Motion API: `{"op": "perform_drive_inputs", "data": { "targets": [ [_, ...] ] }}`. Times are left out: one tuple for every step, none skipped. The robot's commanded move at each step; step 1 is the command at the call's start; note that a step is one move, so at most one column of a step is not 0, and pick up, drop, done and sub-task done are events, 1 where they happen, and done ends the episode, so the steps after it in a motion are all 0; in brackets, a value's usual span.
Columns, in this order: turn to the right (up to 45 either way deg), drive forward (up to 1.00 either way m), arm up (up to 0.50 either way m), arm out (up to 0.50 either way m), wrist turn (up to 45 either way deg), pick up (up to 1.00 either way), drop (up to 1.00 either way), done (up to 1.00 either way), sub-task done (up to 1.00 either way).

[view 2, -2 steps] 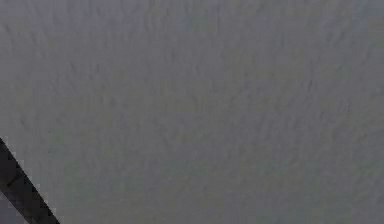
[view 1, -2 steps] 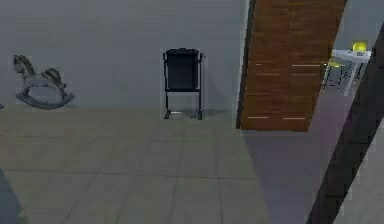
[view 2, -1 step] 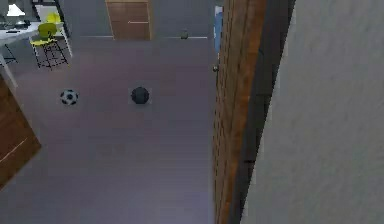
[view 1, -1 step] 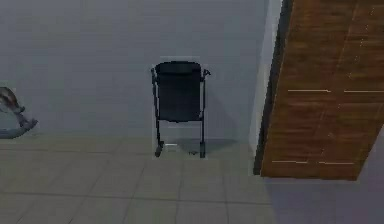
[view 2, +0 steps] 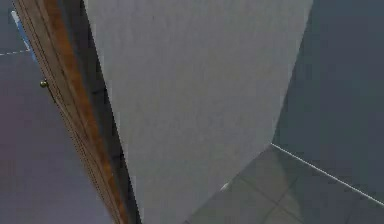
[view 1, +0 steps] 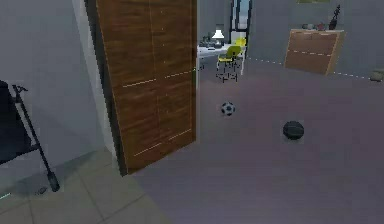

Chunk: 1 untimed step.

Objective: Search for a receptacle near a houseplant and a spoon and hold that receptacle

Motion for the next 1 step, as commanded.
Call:
{"op": "perform_drive_inputs", "data": {
  "targets": [
    [0.0,0.50,0.00,0.00,0.0,0.00,0.00,0.00,0.00]
  ]
}}
